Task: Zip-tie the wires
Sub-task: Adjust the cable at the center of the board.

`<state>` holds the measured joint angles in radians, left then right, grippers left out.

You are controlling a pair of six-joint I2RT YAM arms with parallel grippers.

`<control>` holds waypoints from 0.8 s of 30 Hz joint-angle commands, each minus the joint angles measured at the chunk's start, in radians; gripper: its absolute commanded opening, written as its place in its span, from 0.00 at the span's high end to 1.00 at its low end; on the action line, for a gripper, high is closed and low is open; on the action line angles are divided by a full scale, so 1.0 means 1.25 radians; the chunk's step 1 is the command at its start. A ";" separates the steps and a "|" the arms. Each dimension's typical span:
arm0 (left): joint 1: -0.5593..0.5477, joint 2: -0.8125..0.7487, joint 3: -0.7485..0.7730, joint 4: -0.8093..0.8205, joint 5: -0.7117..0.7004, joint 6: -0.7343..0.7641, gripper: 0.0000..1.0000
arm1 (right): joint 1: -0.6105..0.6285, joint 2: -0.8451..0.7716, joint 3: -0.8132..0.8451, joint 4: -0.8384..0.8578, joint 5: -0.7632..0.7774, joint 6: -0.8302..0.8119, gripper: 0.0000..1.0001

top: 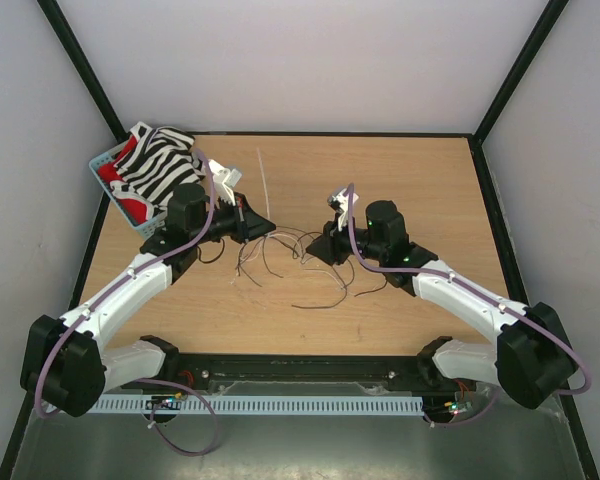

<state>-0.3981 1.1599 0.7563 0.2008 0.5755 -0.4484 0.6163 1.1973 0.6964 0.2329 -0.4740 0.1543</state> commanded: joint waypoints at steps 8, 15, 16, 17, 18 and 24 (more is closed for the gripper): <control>0.004 -0.003 0.026 0.011 0.015 0.001 1.00 | -0.002 0.043 0.004 0.025 -0.056 0.020 0.59; 0.004 -0.005 0.026 0.013 0.017 -0.001 1.00 | -0.002 0.092 0.019 0.056 -0.070 0.027 0.59; 0.004 -0.006 0.026 0.012 0.017 -0.001 1.00 | -0.002 0.098 0.020 0.058 -0.074 0.029 0.59; 0.004 -0.005 0.026 0.012 0.017 -0.002 1.00 | -0.002 0.104 0.021 0.063 -0.076 0.032 0.59; 0.004 -0.005 0.026 0.013 0.019 -0.003 1.00 | -0.002 0.108 0.021 0.067 -0.078 0.033 0.59; 0.003 -0.003 0.026 0.012 0.020 -0.004 1.00 | -0.002 0.126 0.022 0.083 -0.082 0.038 0.60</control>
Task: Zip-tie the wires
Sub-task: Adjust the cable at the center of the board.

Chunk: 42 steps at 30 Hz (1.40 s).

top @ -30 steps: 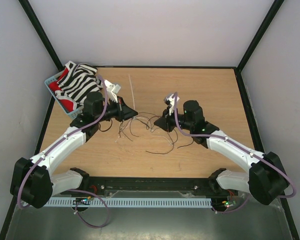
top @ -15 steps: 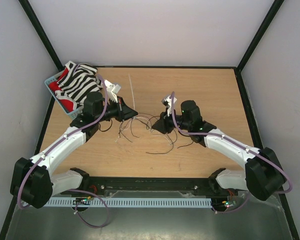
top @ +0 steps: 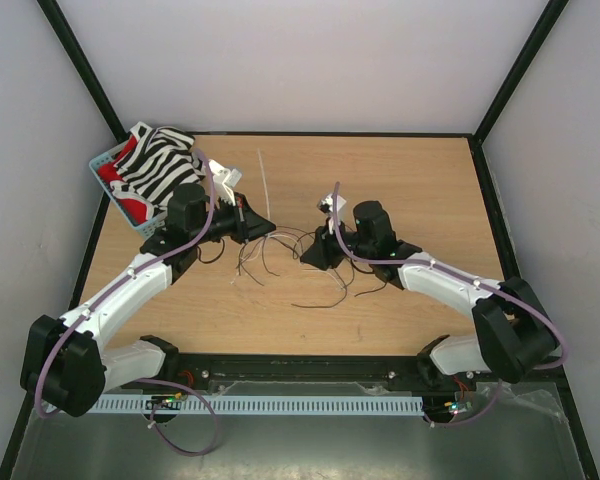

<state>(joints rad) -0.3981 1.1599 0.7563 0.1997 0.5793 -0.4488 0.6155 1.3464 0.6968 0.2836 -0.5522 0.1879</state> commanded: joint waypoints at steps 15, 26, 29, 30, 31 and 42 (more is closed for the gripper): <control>0.004 0.000 0.026 0.015 0.011 -0.003 1.00 | -0.002 0.006 0.020 0.049 -0.033 0.009 0.84; 0.009 -0.004 0.023 0.014 0.007 -0.004 1.00 | -0.019 -0.111 -0.021 -0.055 0.068 -0.025 1.00; 0.012 -0.006 0.021 0.014 0.008 -0.006 1.00 | -0.051 -0.162 -0.038 -0.067 0.075 -0.016 1.00; 0.012 -0.006 0.021 0.014 0.008 -0.004 1.00 | -0.061 -0.172 -0.042 -0.071 0.074 -0.015 1.00; 0.013 -0.006 0.021 0.014 0.008 -0.005 1.00 | -0.068 -0.183 -0.045 -0.078 0.073 -0.016 1.00; 0.014 -0.006 0.025 0.015 0.011 -0.008 1.00 | -0.097 -0.192 -0.055 -0.095 0.022 -0.017 1.00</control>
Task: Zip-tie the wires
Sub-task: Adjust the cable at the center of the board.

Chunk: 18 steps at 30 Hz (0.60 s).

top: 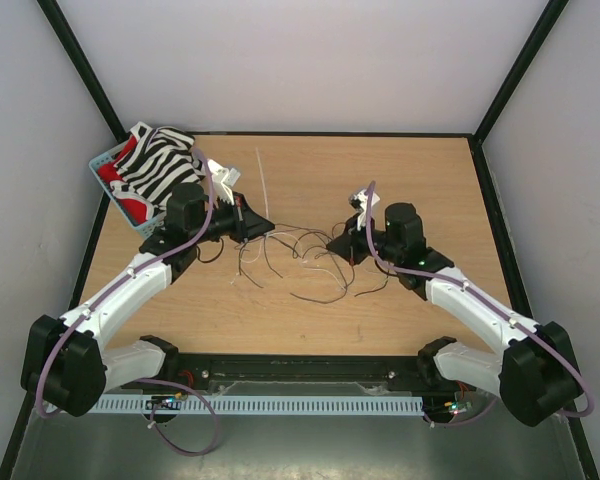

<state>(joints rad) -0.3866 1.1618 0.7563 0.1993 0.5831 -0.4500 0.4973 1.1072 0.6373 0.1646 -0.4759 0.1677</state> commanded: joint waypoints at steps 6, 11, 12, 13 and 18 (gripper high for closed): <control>0.005 -0.012 0.026 0.015 0.012 -0.005 1.00 | -0.003 0.015 0.004 -0.010 -0.053 -0.006 0.74; 0.005 -0.020 0.025 0.015 0.020 0.007 1.00 | -0.003 0.000 0.034 0.018 -0.079 0.043 0.54; 0.005 -0.020 0.025 0.014 0.024 0.011 1.00 | -0.003 0.006 0.046 0.026 -0.086 0.068 0.52; 0.005 -0.021 0.026 0.015 0.029 0.016 1.00 | -0.003 0.017 0.062 0.036 -0.097 0.099 0.51; 0.002 -0.021 0.028 0.020 0.056 0.026 1.00 | -0.003 0.083 0.122 0.125 -0.100 0.294 0.46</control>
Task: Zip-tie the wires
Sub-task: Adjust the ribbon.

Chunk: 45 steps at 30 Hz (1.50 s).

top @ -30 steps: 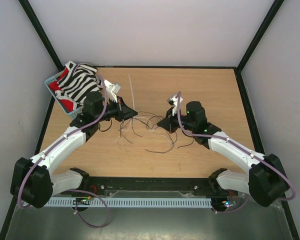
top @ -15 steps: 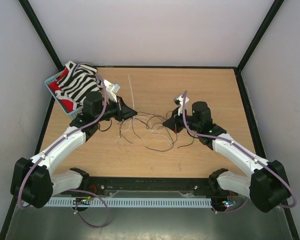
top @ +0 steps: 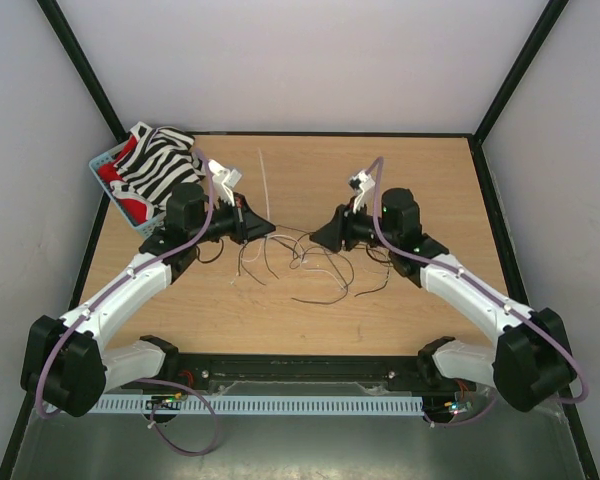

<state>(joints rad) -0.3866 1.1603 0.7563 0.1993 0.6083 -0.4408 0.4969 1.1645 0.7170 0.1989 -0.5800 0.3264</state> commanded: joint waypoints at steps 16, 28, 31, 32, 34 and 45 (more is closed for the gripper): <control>-0.036 -0.014 0.026 0.036 0.066 0.041 1.00 | 0.062 0.230 0.204 0.297 -0.060 0.383 0.41; -0.052 -0.008 0.029 0.050 0.075 0.037 1.00 | 0.084 0.303 0.227 0.361 -0.079 0.415 0.66; -0.058 -0.005 0.027 0.052 0.077 0.036 1.00 | 0.084 0.309 0.229 0.380 -0.087 0.422 0.89; -0.059 -0.003 0.026 0.053 0.077 0.035 1.00 | 0.084 0.308 0.231 0.382 -0.087 0.422 1.00; -0.059 0.000 0.024 0.054 0.076 0.033 1.00 | 0.084 0.303 0.233 0.380 -0.078 0.415 1.00; -0.077 0.010 -0.005 0.072 0.069 0.018 1.00 | 0.069 0.310 0.352 0.264 -0.040 0.341 1.00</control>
<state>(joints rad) -0.4557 1.1622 0.7563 0.2989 0.6456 -0.4095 0.5961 1.5471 1.0794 0.5034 -0.6739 0.7906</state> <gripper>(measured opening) 0.003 0.010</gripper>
